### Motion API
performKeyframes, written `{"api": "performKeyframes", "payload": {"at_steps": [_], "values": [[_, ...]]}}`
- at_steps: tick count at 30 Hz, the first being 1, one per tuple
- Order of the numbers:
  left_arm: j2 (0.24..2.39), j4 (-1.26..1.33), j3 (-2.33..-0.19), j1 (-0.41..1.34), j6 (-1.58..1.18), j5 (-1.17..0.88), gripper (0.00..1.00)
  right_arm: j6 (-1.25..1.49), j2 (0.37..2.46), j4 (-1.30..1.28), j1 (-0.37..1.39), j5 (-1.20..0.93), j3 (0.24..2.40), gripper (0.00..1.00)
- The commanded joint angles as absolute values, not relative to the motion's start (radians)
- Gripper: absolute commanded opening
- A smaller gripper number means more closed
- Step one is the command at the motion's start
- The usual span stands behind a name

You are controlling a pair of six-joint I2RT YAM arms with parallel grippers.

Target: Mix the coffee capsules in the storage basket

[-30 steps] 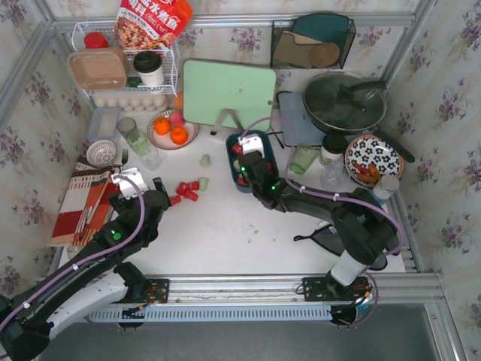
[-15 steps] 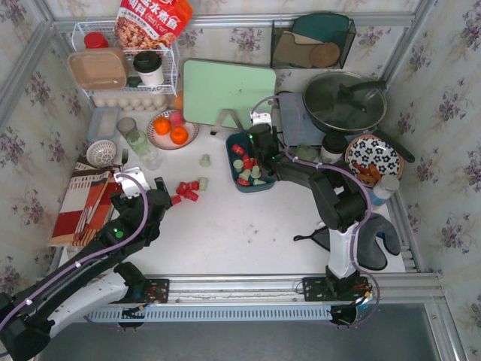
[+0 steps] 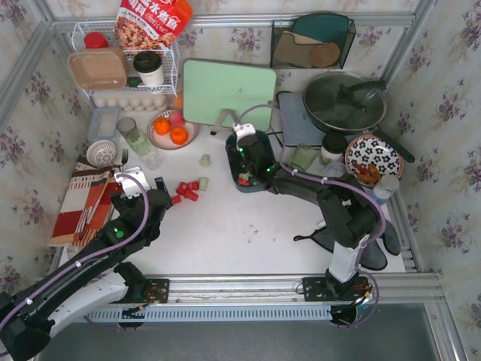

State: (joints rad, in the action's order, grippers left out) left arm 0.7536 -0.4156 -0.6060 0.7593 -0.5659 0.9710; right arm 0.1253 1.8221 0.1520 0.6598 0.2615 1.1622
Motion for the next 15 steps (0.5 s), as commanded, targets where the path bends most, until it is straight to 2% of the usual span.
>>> {"api": "performKeyframes", "payload": {"at_steps": [1, 9, 15], "values": [[0.754, -0.398, -0.612, 0.76, -0.569, 0.988, 1.0, 0.172, 1.796, 0.189, 0.738, 0.224, 1.137, 0.66], [0.758, -0.397, -0.614, 0.759, -0.568, 0.992, 1.0, 0.326, 1.88, 0.222, 0.878, 0.257, 1.185, 0.57], [0.752, -0.4, -0.614, 0.76, -0.568, 0.988, 1.0, 0.371, 2.01, 0.185, 0.898, 0.269, 1.268, 0.54]]}}
